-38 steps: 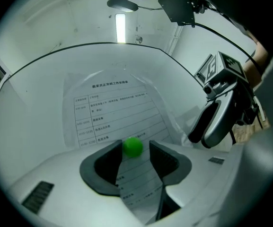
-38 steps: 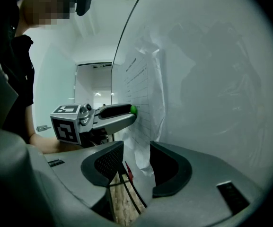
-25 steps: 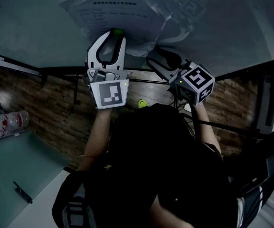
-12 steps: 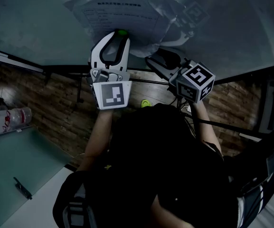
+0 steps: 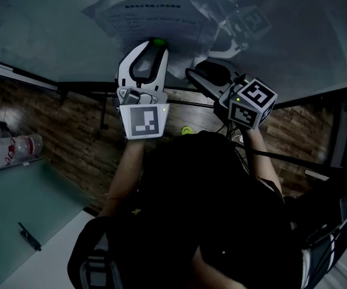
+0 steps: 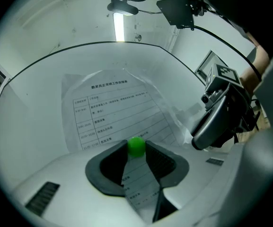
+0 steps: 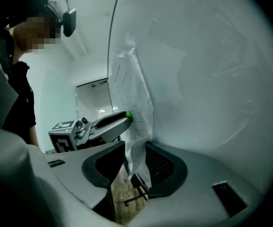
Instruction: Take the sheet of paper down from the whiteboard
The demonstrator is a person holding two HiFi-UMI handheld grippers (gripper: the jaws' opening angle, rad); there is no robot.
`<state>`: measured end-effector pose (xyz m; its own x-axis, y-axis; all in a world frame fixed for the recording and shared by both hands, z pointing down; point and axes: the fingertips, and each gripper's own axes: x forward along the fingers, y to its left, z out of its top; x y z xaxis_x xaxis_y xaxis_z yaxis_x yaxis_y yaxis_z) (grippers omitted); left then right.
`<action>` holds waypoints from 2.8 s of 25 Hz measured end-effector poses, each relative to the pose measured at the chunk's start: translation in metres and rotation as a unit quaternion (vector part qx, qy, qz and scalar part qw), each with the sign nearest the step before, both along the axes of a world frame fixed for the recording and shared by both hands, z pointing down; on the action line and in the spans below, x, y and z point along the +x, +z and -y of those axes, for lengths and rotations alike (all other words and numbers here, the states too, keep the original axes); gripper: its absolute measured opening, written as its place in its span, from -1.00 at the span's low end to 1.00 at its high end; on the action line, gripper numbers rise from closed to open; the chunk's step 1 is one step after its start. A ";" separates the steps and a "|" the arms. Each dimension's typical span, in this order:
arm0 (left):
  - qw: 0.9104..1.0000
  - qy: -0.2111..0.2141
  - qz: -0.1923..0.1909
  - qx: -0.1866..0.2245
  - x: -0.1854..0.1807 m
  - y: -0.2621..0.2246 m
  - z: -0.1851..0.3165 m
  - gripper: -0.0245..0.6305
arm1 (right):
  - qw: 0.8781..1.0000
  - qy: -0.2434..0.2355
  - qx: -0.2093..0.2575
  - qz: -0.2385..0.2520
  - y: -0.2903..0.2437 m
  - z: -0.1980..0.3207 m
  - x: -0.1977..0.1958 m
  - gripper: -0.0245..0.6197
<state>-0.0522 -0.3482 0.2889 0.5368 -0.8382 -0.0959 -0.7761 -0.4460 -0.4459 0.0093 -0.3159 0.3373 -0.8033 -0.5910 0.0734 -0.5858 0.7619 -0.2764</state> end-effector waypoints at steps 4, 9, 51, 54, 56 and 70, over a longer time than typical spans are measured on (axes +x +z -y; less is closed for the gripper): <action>1.000 0.000 0.005 -0.002 0.000 0.000 0.000 -0.49 | 0.999 0.018 -0.023 -0.018 0.010 0.004 0.005 -0.61; 1.000 0.001 0.005 -0.005 0.000 0.002 0.000 -0.49 | 0.998 0.037 -0.025 -0.032 0.016 0.009 0.007 -0.78; 0.999 0.009 0.003 -0.041 -0.003 0.017 -0.008 -0.50 | 0.999 0.023 -0.032 -0.006 0.014 0.000 0.004 -0.95; 0.999 0.008 0.006 -0.046 -0.003 0.020 -0.007 -0.50 | 0.999 0.021 -0.038 -0.004 0.016 -0.001 0.004 -0.95; 0.999 0.010 0.007 -0.048 -0.002 0.020 -0.007 -0.50 | 0.999 0.021 -0.042 0.000 0.016 -0.001 0.004 -0.95; 0.997 0.021 0.013 -0.072 0.001 0.023 -0.009 -0.50 | 0.997 0.031 -0.069 0.003 0.021 -0.010 0.006 -0.95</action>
